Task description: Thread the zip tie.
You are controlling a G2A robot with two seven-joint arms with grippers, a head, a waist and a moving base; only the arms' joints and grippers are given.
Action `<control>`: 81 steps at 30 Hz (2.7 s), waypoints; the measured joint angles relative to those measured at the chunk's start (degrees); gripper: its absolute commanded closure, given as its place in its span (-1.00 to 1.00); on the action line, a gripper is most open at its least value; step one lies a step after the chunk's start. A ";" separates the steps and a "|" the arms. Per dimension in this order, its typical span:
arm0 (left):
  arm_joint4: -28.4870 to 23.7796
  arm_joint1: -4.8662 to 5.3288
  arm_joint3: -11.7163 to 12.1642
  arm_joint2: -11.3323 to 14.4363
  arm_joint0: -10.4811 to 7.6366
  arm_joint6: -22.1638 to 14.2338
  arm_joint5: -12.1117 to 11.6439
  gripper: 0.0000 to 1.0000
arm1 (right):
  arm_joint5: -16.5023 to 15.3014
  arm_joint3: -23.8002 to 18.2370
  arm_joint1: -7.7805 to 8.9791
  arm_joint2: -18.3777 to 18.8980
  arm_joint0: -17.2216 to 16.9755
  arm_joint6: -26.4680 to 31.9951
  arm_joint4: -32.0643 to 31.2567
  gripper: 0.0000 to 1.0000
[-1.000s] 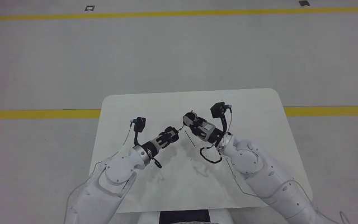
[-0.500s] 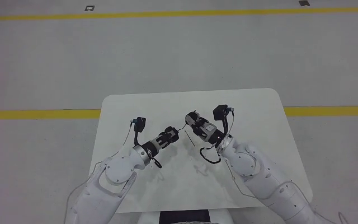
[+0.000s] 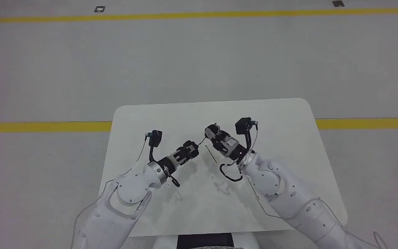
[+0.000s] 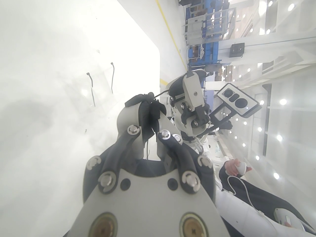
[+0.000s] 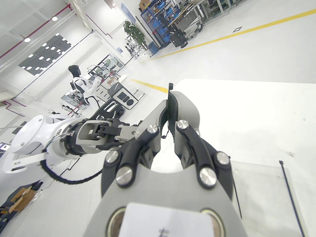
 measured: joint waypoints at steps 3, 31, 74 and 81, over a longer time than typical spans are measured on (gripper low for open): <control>0.00 0.00 0.00 0.00 0.00 0.00 0.00 1.00 | 0.00 0.17 -0.01 -0.56 0.47 -0.15 0.48 1.00; 0.00 0.00 0.00 0.00 0.00 0.00 0.00 1.00 | 0.00 0.10 0.72 -1.88 1.14 -1.51 1.66 1.00; 0.00 0.00 0.00 0.00 0.00 0.00 0.00 1.00 | 0.00 1.31 0.86 -3.19 1.84 -2.62 2.17 1.00; 0.00 0.00 0.00 0.00 0.00 0.00 0.00 1.00 | 0.00 1.46 0.72 -3.32 1.77 -2.63 2.04 1.00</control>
